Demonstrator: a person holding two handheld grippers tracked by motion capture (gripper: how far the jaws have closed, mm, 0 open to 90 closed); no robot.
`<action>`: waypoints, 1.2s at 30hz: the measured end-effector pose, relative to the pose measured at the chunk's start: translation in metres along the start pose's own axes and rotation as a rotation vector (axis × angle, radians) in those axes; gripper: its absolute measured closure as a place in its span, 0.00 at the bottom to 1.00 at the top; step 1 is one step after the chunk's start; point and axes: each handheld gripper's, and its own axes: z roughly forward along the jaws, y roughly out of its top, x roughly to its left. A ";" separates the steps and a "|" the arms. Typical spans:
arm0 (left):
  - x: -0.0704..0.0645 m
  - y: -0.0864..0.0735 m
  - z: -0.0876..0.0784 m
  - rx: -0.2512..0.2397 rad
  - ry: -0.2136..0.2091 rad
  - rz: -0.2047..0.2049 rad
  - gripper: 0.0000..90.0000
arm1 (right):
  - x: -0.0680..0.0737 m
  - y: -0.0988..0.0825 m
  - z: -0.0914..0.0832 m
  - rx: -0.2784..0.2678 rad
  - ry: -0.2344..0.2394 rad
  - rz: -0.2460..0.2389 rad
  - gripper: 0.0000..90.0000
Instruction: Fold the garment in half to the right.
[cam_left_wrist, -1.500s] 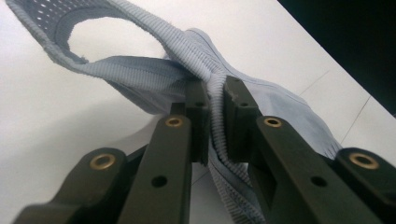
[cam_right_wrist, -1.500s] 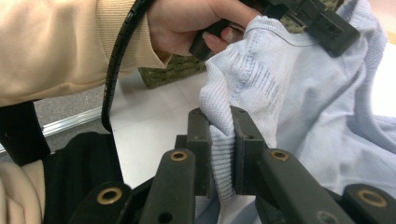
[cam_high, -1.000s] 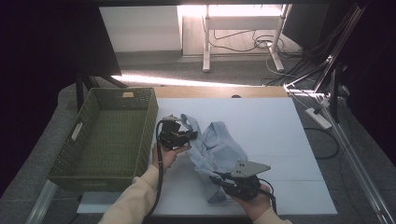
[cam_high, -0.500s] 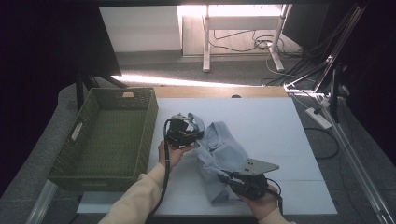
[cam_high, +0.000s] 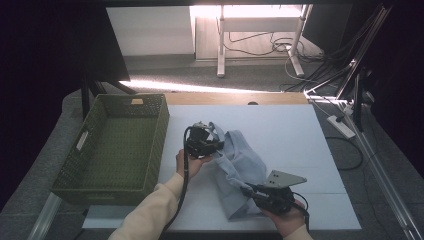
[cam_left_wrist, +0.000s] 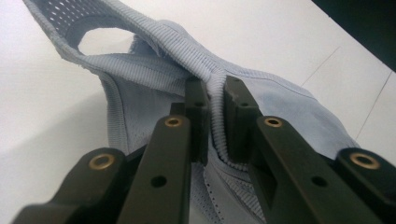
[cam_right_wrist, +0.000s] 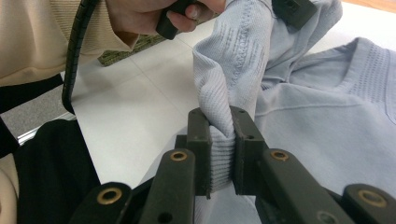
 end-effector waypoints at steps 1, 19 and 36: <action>-0.001 0.001 0.001 0.003 -0.001 0.002 0.90 | -0.001 -0.001 -0.001 0.000 -0.004 0.003 0.89; -0.012 0.010 0.023 0.044 -0.001 0.035 0.90 | -0.016 -0.012 -0.013 0.023 -0.043 0.060 0.89; -0.024 0.018 0.048 0.079 -0.008 0.054 0.90 | -0.028 -0.018 -0.025 0.037 -0.073 0.113 0.90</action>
